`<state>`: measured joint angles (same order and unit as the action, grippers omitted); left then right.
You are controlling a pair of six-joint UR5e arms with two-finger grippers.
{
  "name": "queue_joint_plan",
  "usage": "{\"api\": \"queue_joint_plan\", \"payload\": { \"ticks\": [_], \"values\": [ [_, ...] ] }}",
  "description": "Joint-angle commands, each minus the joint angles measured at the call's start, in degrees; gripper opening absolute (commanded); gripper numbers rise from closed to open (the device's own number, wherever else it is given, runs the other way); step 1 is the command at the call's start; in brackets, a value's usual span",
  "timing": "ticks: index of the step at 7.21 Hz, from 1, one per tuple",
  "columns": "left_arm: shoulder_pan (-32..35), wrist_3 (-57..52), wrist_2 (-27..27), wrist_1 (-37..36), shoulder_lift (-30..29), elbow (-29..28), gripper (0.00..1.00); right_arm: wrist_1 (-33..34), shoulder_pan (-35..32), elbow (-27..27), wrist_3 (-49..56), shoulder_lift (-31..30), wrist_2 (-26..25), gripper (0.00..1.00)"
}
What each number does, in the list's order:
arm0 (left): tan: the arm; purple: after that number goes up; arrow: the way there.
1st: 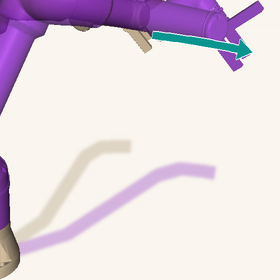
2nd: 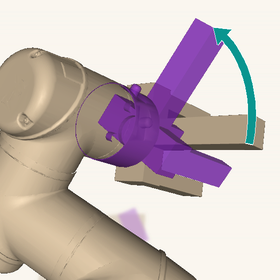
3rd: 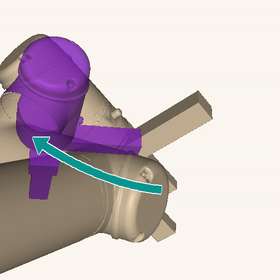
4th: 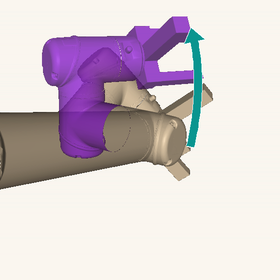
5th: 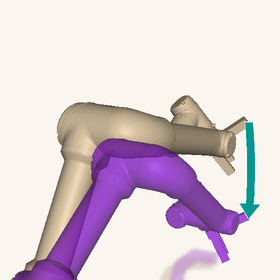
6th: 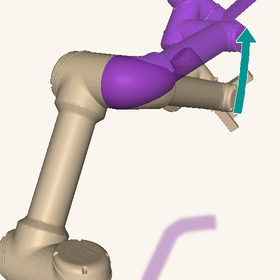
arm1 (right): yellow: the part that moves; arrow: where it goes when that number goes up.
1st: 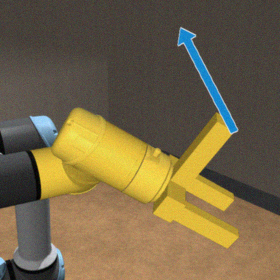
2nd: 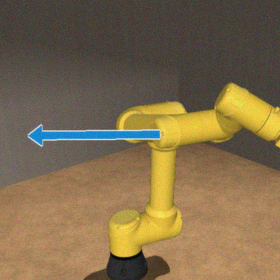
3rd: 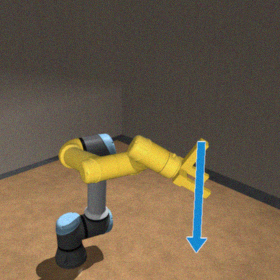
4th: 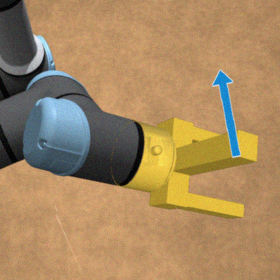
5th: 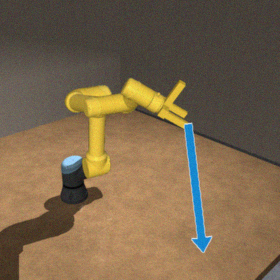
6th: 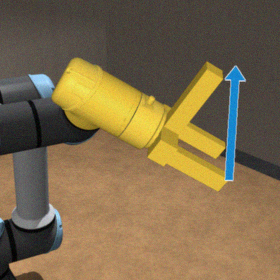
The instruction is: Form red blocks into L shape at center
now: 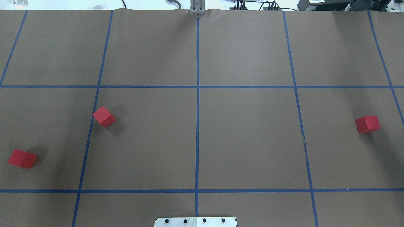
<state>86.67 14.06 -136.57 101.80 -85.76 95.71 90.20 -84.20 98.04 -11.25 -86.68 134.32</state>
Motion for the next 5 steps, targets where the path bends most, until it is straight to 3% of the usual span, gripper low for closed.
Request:
{"api": "queue_joint_plan", "payload": {
  "ticks": [1,3,5],
  "values": [
    [-0.01,0.00,-0.01,-0.03,0.16,0.01,1.00,-0.11,0.26,-0.04,0.00,-0.25,0.07,0.99],
    [-0.01,0.17,-1.76,0.06,0.95,0.09,1.00,-0.11,1.41,0.66,0.00,-0.24,0.76,0.99],
    [-0.01,0.26,-2.21,0.15,1.56,0.09,1.00,-1.94,7.09,-0.92,0.00,-0.42,1.04,0.99]
  ]
}}
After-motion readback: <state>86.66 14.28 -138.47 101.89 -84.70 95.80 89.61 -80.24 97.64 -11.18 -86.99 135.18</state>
